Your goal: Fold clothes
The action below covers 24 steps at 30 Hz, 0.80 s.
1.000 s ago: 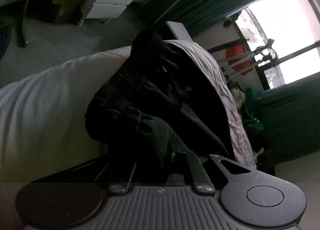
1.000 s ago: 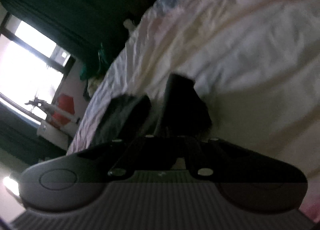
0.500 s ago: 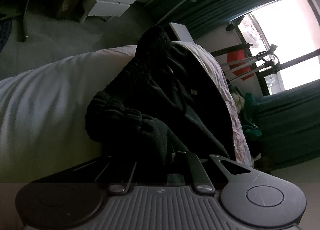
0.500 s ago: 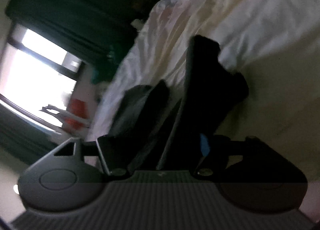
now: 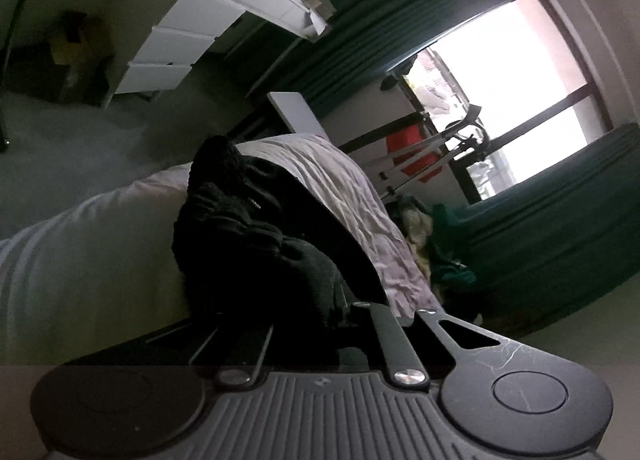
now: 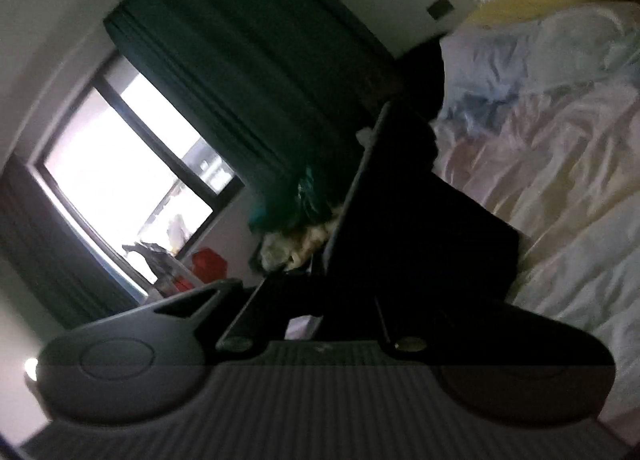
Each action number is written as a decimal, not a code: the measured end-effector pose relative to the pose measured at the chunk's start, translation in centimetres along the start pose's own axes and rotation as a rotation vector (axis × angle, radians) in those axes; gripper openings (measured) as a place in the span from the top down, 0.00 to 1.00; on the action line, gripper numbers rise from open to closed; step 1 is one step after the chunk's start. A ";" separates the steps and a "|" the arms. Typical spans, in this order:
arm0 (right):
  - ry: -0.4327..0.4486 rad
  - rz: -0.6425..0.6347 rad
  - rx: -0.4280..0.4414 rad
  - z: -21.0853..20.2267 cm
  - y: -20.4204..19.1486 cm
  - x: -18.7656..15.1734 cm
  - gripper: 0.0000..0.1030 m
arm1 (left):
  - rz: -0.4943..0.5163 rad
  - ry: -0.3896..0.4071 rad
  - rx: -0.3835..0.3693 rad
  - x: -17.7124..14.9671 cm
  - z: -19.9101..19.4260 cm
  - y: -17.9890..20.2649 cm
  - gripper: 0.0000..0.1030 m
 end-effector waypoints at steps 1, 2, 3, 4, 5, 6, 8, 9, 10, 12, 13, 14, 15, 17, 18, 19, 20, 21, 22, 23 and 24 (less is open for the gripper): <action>-0.007 -0.001 -0.017 -0.8 1.0 -0.3 0.93 | 0.001 -0.013 0.006 -0.4 -0.5 -0.3 0.93; -0.025 0.006 -0.047 -1.6 2.7 -1.0 0.93 | -0.006 -0.033 0.018 -0.9 -0.7 -0.8 0.93; -0.045 0.014 -0.080 -2.3 4.4 -1.8 0.93 | -0.016 -0.056 0.032 -1.4 -0.9 -1.3 0.93; -0.073 0.025 -0.120 -2.8 6.5 -2.9 0.93 | -0.028 -0.080 0.046 -1.8 -1.0 -2.0 0.93; -0.106 0.038 -0.160 -3.2 8.7 -4.1 0.93 | -0.035 -0.103 0.064 -2.2 -0.9 -2.6 0.93; -0.138 0.050 -0.196 -3.5 10.7 -5.3 0.93 | -0.038 -0.115 0.081 -2.5 -0.7 -3.0 0.93; -0.211 0.076 -0.263 -3.8 13.8 -7.7 0.93 | -0.040 -0.129 0.108 -2.8 -0.4 -3.6 0.93; -0.227 0.089 -0.278 -3.9 14.5 -8.5 0.93 | -0.046 -0.130 0.110 -2.7 -0.3 -3.7 0.93; -0.224 0.096 -0.274 -4.0 14.7 -8.9 0.93 | -0.058 -0.126 0.101 -2.4 -0.3 -3.6 0.93; -0.213 0.104 -0.262 -4.1 14.6 -9.4 0.93 | -0.069 -0.117 0.089 -1.5 -0.2 -3.1 0.93; -0.198 0.090 -0.243 -3.9 13.6 -8.9 0.93 | -0.068 -0.110 0.086 -0.9 -0.1 -2.5 0.93; -0.185 0.072 -0.227 -3.6 12.5 -8.4 0.93 | -0.063 -0.104 0.084 -0.2 0.2 -1.8 0.93; -0.176 0.048 -0.215 -2.9 11.2 -7.7 0.93 | -0.054 -0.095 0.083 0.7 0.7 -1.0 0.93; -0.160 0.013 -0.192 -0.7 8.4 -5.7 0.93 | -0.041 -0.078 0.082 2.6 2.4 0.9 0.93; -0.153 -0.003 -0.183 0.5 7.0 -4.7 0.93 | -0.037 -0.070 0.081 3.6 3.5 1.8 0.93; -0.148 -0.020 -0.182 1.8 5.6 -3.9 0.93 | -0.035 -0.064 0.081 4.7 4.8 2.6 0.93; -0.142 -0.043 -0.186 3.9 4.1 -3.4 0.93 | -0.042 -0.065 0.086 5.8 6.6 3.2 0.93; -0.137 -0.070 -0.197 6.2 2.9 -3.1 0.93 | -0.052 -0.068 0.093 7.0 8.7 3.8 0.93; -0.132 -0.097 -0.208 8.6 1.6 -2.9 0.93 | -0.062 -0.071 0.099 8.1 10.7 4.4 0.93; -0.131 -0.122 -0.221 11.0 0.6 -2.8 0.93 | -0.075 -0.076 0.113 9.2 12.9 4.8 0.93; -0.137 -0.144 -0.240 13.5 0.0 -3.0 0.93 | -0.087 -0.080 0.132 10.2 15.4 5.1 0.93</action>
Point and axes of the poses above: each gripper's, at about its wrist camera, not at the fingertips, and z roughly the way its jaws point, y to its right, x to its top, the point moved 1 cm from there along z, roughly the way its jaws point
